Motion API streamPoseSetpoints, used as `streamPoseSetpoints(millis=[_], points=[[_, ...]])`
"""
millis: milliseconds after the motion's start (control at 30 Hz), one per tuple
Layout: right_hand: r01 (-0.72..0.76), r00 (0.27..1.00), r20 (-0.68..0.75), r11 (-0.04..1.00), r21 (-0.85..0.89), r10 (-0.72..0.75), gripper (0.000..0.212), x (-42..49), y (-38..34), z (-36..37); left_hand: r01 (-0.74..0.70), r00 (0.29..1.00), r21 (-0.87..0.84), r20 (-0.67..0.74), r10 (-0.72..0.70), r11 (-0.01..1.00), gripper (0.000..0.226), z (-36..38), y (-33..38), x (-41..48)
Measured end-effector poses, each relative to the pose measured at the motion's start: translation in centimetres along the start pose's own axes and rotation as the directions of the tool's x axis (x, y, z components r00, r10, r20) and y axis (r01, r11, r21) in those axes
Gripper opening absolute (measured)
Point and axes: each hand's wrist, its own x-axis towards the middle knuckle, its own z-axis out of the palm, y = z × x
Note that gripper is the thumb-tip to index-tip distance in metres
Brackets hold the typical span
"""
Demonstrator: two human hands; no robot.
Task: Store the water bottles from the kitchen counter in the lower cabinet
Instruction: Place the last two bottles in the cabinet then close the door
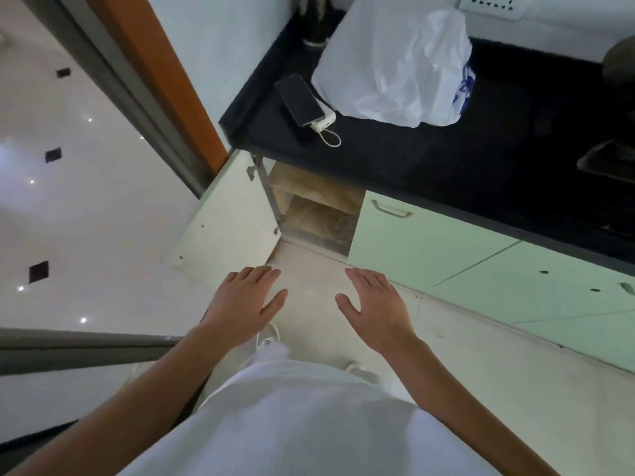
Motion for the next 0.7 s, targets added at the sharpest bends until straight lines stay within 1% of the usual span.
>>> streamPoseSetpoints(millis=[67,167,233,300,400,467,567,700], points=[[0.041,0.999,0.015,0.999,-0.026,-0.041,0.058,1.6,-2.4,-0.1,0.054,0.998,-0.038,-0.037,-0.056,0.998,0.06,-0.8,-2.4,-1.0],[0.09,0.996,0.03,0.995,-0.048,-0.088,0.058,4.6,-6.4,0.4,0.146,0.987,-0.085,-0.057,-0.151,0.986,0.066,-1.7,-7.0,-2.3],[0.11,0.993,0.036,0.992,-0.061,-0.108,0.058,6.8,-9.3,1.3,0.212,0.972,-0.129,-0.075,-0.223,0.969,0.071,-2.1,-10.4,-3.0],[0.113,0.993,0.052,0.992,-0.064,-0.11,0.058,8.8,-12.4,2.3,0.272,0.956,-0.177,-0.064,-0.287,0.946,0.071,-2.7,-14.0,-3.5],[0.097,0.991,0.102,0.994,-0.05,-0.091,0.058,11.6,-17.2,4.5,0.369,0.924,-0.266,-0.001,-0.383,0.891,0.059,-2.3,-19.6,-3.6],[0.082,0.989,0.131,0.996,-0.045,-0.076,0.058,13.3,-20.1,6.1,0.408,0.908,-0.331,0.049,-0.416,0.851,0.057,-1.9,-22.8,-3.2],[0.034,0.987,0.16,0.999,-0.027,-0.029,0.057,15.5,-23.1,8.0,0.446,0.893,-0.398,0.143,-0.426,0.802,0.058,-1.1,-26.2,-2.0],[-0.021,0.982,0.185,1.0,-0.011,0.022,0.057,17.8,-25.5,10.0,0.485,0.875,-0.473,0.267,-0.404,0.736,0.055,0.5,-28.7,0.7]])
